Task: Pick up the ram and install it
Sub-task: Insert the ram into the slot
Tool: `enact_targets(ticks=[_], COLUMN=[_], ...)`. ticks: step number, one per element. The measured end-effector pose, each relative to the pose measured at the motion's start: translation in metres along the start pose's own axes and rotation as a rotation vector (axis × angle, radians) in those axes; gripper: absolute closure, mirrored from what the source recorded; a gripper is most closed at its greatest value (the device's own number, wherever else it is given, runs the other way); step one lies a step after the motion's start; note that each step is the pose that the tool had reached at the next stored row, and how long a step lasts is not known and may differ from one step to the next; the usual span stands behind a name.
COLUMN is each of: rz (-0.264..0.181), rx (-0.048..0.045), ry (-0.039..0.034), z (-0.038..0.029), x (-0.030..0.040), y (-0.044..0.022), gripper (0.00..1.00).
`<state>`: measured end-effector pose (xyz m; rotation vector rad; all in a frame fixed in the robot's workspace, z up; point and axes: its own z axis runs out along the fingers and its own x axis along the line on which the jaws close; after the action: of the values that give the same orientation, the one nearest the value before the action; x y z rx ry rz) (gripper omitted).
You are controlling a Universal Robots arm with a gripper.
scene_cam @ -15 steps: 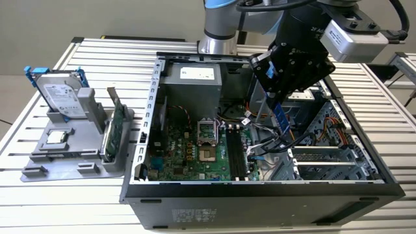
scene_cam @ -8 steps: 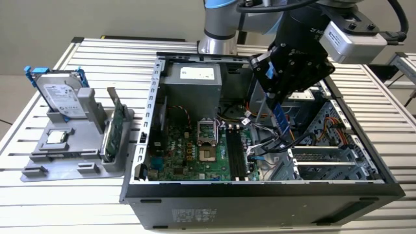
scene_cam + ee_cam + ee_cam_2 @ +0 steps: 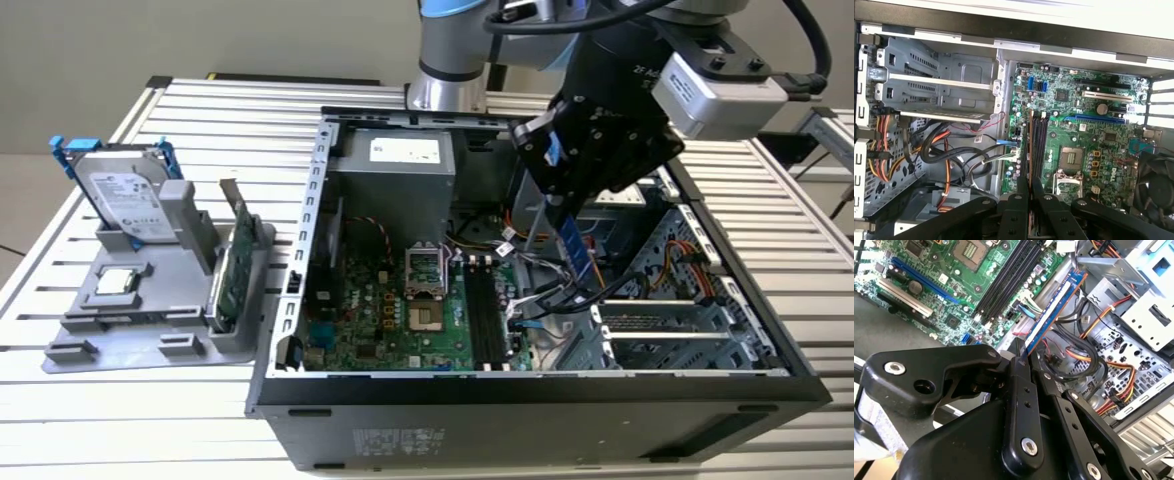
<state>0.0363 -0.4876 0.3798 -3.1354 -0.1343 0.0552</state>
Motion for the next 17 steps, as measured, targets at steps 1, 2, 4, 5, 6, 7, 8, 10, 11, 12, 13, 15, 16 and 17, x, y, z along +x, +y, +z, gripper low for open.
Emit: enact_targets(ticks=[1, 2, 4, 5, 6, 7, 8, 10, 11, 12, 13, 15, 16, 17], rz=[0.0, 0.0, 0.0, 0.0, 0.0, 0.0, 0.0, 0.0, 0.0, 0.003, 0.007, 0.014, 0.016, 0.016], rx=[0.0, 0.0, 0.0, 0.0, 0.0, 0.0001, 0.0, 0.0001, 0.0002, 0.0002, 0.0002, 0.0004, 0.0004, 0.0005], ry=[0.0, 0.0, 0.0, 0.0, 0.0, 0.0, 0.0001, 0.0001, 0.0001, 0.0001, 0.0001, 0.0001, 0.0001, 0.0001], z=[0.0005, 0.0009, 0.0019, 0.0024, 0.0028, 0.0032, 0.0036, 0.0045, 0.0052, 0.0058, 0.0064, 0.0075, 0.0082, 0.0088], x=[0.0, 0.0, 0.0001, 0.0003, 0.0007, 0.0012, 0.0016, 0.0025, 0.0028, 0.0028, 0.0029, 0.003, 0.0031, 0.0031], y=[0.0, 0.0, -0.0001, -0.0001, -0.0001, -0.0001, -0.0001, -0.0002, -0.0001, -0.0001, -0.0001, -0.0001, -0.0002, -0.0002], gripper=[1.0, 1.0, 1.0, 1.0, 1.0, 1.0, 1.0, 1.0, 1.0, 1.0, 1.0, 1.0, 1.0, 1.0])
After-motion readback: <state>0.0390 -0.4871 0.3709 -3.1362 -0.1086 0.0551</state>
